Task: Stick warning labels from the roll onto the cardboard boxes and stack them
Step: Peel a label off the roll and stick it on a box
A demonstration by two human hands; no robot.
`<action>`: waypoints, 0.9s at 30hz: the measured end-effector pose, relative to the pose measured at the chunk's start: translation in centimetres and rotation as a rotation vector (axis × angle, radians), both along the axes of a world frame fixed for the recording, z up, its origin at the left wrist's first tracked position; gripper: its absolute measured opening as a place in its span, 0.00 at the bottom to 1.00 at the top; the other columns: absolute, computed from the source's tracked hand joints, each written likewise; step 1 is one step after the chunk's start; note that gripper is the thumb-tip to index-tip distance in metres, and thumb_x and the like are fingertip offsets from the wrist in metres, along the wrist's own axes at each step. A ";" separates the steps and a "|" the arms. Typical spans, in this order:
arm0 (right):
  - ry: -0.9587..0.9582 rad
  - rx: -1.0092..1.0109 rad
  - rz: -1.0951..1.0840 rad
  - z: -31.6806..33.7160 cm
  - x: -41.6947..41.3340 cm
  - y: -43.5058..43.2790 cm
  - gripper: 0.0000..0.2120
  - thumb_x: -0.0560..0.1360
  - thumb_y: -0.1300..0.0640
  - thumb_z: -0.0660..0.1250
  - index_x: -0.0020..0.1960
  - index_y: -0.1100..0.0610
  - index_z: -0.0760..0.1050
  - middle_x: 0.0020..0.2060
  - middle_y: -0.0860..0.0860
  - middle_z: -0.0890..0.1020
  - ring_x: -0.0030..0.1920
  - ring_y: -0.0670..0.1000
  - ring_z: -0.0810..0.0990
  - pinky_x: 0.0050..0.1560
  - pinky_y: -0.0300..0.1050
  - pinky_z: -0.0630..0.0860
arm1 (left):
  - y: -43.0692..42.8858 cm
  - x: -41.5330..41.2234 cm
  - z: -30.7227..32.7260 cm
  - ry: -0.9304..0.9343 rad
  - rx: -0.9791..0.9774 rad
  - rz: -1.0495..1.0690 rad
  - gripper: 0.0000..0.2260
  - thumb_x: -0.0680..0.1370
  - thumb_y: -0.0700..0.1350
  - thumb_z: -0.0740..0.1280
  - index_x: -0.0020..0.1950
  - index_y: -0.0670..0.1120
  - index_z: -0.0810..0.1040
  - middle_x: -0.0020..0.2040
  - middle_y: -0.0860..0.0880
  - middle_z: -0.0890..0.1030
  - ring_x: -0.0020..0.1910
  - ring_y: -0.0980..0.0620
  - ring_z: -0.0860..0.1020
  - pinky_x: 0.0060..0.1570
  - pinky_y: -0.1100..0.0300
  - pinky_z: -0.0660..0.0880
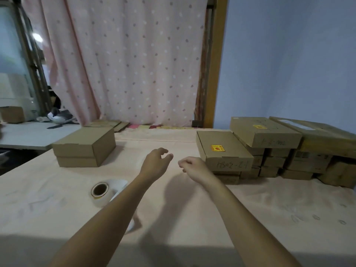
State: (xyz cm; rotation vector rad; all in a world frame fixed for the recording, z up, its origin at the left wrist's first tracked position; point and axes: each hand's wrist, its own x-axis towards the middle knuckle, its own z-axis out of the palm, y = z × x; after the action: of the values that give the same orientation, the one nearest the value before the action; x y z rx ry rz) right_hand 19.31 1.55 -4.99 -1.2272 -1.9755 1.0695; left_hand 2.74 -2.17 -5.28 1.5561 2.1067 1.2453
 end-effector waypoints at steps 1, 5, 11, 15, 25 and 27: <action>-0.040 0.038 0.014 0.4 -1.2 -0.2 0.14 0.80 0.45 0.63 0.57 0.51 0.83 0.54 0.45 0.84 0.54 0.49 0.81 0.57 0.49 0.78 | -0.5 -1.5 0.2 0.064 -0.003 0.017 0.20 0.81 0.56 0.64 0.69 0.48 0.77 0.67 0.49 0.77 0.64 0.50 0.76 0.62 0.52 0.73; -0.158 0.127 0.077 1.5 -6.9 -0.8 0.18 0.81 0.42 0.61 0.63 0.49 0.80 0.63 0.45 0.81 0.61 0.49 0.78 0.60 0.46 0.73 | -3.3 -8.3 0.5 0.335 -0.072 0.093 0.22 0.82 0.59 0.61 0.71 0.49 0.76 0.70 0.49 0.74 0.69 0.49 0.71 0.64 0.50 0.72; -0.395 0.366 0.201 2.4 -16.7 -1.9 0.28 0.82 0.39 0.60 0.77 0.53 0.69 0.75 0.50 0.72 0.74 0.55 0.69 0.71 0.51 0.69 | -8.0 -18.2 0.7 0.602 -0.214 0.249 0.23 0.82 0.61 0.58 0.69 0.47 0.74 0.71 0.47 0.73 0.68 0.44 0.70 0.60 0.50 0.72; -0.557 0.527 0.321 2.4 -22.1 -2.9 0.34 0.83 0.39 0.58 0.82 0.54 0.56 0.81 0.51 0.62 0.79 0.56 0.61 0.75 0.53 0.62 | -11.1 -25.0 -0.4 0.585 -0.281 0.353 0.23 0.81 0.61 0.57 0.68 0.48 0.74 0.70 0.47 0.74 0.67 0.45 0.71 0.62 0.50 0.71; -0.608 0.536 0.358 0.5 -32.1 -0.5 0.37 0.81 0.35 0.55 0.83 0.53 0.54 0.82 0.50 0.58 0.81 0.54 0.56 0.77 0.55 0.58 | -12.9 -34.9 -2.7 0.666 -0.429 0.491 0.25 0.82 0.63 0.53 0.69 0.48 0.73 0.68 0.47 0.74 0.67 0.44 0.71 0.64 0.49 0.70; -0.605 0.522 0.334 0.3 -33.6 0.0 0.37 0.82 0.34 0.54 0.83 0.54 0.52 0.83 0.51 0.57 0.82 0.55 0.55 0.78 0.55 0.57 | -12.2 -36.5 -3.1 0.655 -0.426 0.501 0.25 0.82 0.63 0.52 0.68 0.48 0.73 0.67 0.47 0.75 0.67 0.44 0.72 0.63 0.49 0.70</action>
State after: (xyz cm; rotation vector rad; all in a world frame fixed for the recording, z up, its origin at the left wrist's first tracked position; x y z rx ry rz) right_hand -14.30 1.55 -4.72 -1.0140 -2.7595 0.2615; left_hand -33.75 -14.33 -8.42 1.3971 3.0500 0.3181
